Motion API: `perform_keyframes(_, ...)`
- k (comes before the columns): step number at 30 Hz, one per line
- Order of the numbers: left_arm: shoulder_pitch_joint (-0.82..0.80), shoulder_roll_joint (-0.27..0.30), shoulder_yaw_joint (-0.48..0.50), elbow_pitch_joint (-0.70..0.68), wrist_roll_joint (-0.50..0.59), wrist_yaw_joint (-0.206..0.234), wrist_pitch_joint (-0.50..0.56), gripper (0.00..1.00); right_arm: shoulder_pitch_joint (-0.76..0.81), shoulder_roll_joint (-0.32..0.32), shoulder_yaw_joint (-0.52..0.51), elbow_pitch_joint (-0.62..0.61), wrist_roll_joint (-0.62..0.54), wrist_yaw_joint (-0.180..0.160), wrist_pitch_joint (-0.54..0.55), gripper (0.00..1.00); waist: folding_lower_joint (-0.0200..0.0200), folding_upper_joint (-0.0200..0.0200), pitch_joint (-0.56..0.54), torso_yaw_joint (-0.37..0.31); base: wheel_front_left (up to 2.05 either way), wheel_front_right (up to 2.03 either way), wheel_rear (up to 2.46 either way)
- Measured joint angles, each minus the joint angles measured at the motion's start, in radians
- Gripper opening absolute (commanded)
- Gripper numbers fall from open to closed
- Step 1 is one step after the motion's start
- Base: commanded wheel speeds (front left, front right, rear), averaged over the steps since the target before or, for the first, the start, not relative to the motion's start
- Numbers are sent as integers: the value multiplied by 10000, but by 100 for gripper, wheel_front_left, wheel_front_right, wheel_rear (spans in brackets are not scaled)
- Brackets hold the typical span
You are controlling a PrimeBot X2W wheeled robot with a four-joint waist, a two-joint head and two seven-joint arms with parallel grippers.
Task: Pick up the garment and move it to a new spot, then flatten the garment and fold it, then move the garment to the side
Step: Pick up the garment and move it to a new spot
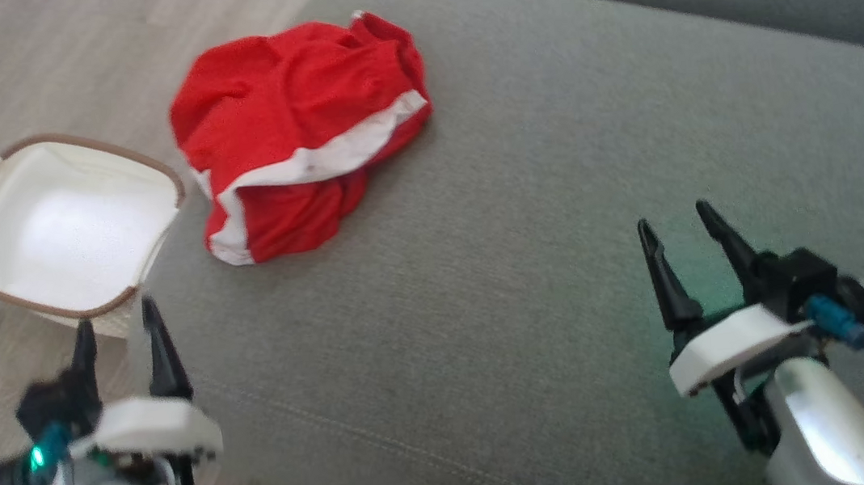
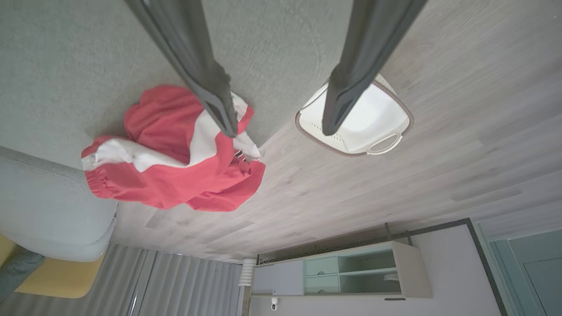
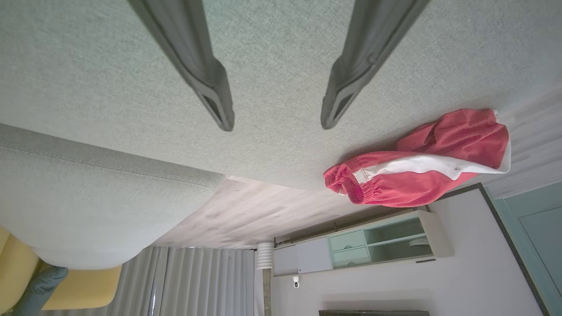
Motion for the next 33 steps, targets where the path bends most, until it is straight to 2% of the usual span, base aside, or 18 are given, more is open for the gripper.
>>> perform_keyframes(11, -2359, -4, 380, 1254, 2, -796, 0, 100, -947, -594, 690, -786, 0, 0, -2, 100, 1, 0, 1347, -905, 0, 0, 0)
perform_keyframes(17, -3944, 249, 428, 2171, 119, -1045, -2, 100, -1520, -878, 1101, -1195, 73, 0, -4, 100, 2, 0, 2080, -1435, 0, 0, 0)
perform_keyframes(21, -4648, 399, 391, 2740, 303, -1051, -2, 100, -1708, -940, 1244, -1323, 113, 0, -15, 100, 2, 0, 2379, -1751, 0, 0, 0)
perform_keyframes(23, -5207, 591, 416, 3475, 351, -1022, -17, 100, -1815, -1035, 1327, -1413, 151, 0, -15, 100, 2, 0, 2625, -2110, 0, 0, 0)
perform_keyframes(27, -5601, 788, 460, 4474, 384, -836, -29, 100, -1896, -1066, 1455, -1490, 199, 0, -15, 100, 1, 0, 2808, -2491, 0, 0, 0)
perform_keyframes(31, -5958, 1001, 591, 5499, 382, -405, -31, 100, -1910, -1058, 1459, -1530, 305, 0, -15, 100, 1, 0, 2981, -2945, 0, 0, 0)
perform_keyframes(32, -6020, 1028, 602, 5705, 382, -313, -31, 93, -1909, -1058, 1453, -1530, 305, 0, -17, 100, 1, 0, 3004, -3040, 0, 0, 0)
perform_keyframes(33, -6074, 1047, 617, 5864, 384, -201, -31, 47, -1909, -1058, 1453, -1534, 305, 0, -15, 100, 1, 0, 3018, -3125, 0, 0, 0)
